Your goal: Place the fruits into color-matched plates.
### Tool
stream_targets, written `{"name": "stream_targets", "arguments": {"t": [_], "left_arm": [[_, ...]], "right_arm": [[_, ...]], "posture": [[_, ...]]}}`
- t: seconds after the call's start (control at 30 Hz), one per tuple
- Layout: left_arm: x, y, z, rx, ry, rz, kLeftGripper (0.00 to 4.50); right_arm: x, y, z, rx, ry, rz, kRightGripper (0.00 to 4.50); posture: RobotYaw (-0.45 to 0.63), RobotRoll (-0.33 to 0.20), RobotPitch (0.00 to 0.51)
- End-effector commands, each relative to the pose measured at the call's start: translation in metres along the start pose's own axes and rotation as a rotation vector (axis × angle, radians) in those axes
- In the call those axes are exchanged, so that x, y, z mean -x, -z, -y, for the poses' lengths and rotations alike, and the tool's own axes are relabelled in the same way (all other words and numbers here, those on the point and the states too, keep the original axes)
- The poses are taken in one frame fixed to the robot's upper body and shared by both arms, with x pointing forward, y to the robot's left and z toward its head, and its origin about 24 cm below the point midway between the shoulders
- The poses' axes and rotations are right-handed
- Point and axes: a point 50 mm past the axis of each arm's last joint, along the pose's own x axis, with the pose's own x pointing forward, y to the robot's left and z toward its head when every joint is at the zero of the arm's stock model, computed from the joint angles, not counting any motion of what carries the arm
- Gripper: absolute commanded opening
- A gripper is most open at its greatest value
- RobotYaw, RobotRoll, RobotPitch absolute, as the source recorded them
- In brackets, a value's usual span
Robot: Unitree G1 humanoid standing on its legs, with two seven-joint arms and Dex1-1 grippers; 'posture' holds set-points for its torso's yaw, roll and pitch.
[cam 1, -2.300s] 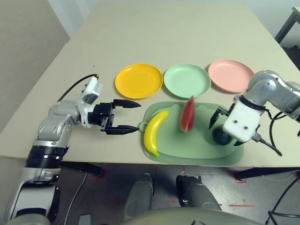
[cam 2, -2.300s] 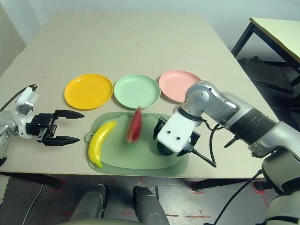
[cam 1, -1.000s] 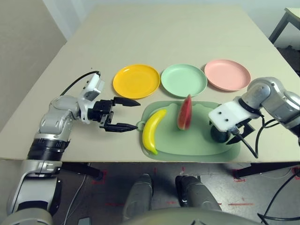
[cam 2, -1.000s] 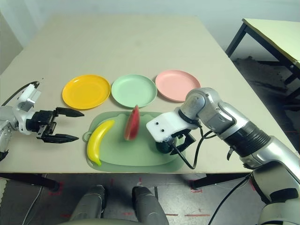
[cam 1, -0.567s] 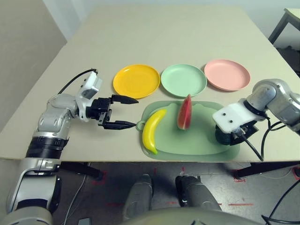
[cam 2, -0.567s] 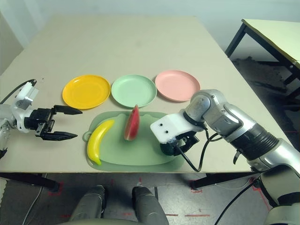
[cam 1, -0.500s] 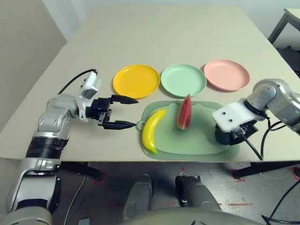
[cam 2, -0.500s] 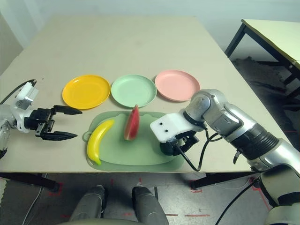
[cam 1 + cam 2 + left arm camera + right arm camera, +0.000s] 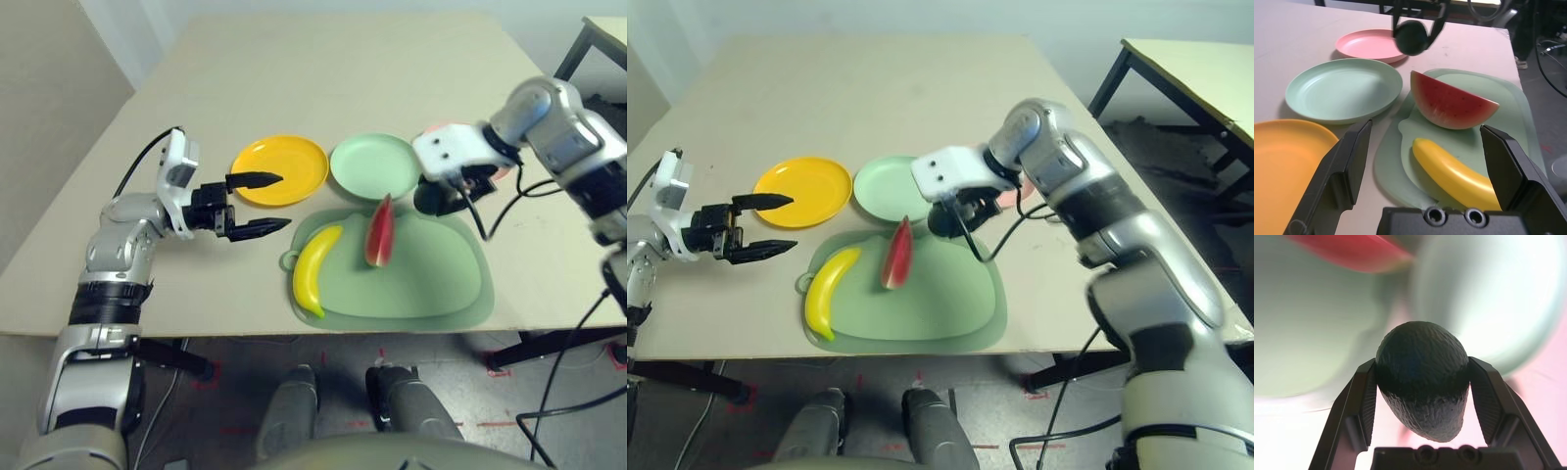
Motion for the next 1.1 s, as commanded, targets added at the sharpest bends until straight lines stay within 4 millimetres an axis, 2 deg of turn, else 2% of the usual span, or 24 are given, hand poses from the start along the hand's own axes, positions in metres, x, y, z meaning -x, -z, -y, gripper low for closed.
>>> {"name": "stream_targets", "arguments": {"t": [0.03, 0.3, 0.5, 0.6, 0.63, 0.67, 0.9, 1.03, 1.1], "left_arm": [[-0.002, 0.006, 0.000, -0.006, -0.032, -0.074, 4.50], [0.000, 0.013, 0.004, 0.000, -0.058, -0.118, 4.50], [0.001, 0.013, 0.005, -0.005, -0.054, -0.132, 4.50], [0.001, 0.011, 0.004, -0.013, -0.054, -0.132, 4.50], [0.001, 0.011, 0.003, -0.014, -0.053, -0.132, 4.50], [0.001, 0.011, 0.003, -0.015, -0.052, -0.133, 4.50], [-0.002, 0.012, 0.003, -0.023, -0.042, -0.131, 4.50], [-0.003, 0.010, 0.003, -0.025, -0.007, -0.120, 4.50], [-0.005, 0.007, 0.008, -0.029, 0.065, -0.091, 4.50]], "right_arm": [[-0.012, 0.000, 0.007, 0.024, 0.109, -0.013, 3.03], [-0.037, -0.014, 0.010, 0.099, 0.215, 0.016, 3.03], [-0.049, -0.018, 0.006, 0.151, 0.202, 0.002, 3.03], [-0.051, -0.016, 0.004, 0.160, 0.195, -0.012, 4.07], [-0.051, -0.014, 0.004, 0.164, 0.193, -0.019, 4.40], [-0.049, -0.013, 0.003, 0.166, 0.192, -0.024, 4.48], [-0.032, -0.007, 0.004, 0.230, 0.155, -0.043, 4.48], [-0.016, -0.010, -0.003, 0.388, 0.020, -0.013, 4.48], [-0.009, -0.014, -0.009, 0.496, -0.063, 0.010, 4.48]], "posture": [[0.05, 0.000, 0.110], [0.07, 0.000, 0.125], [0.07, 0.000, 0.133], [0.07, 0.000, 0.133], [0.07, 0.000, 0.133], [0.07, 0.000, 0.133], [0.04, 0.000, 0.129], [0.03, 0.000, 0.130], [0.02, 0.000, 0.131]]}}
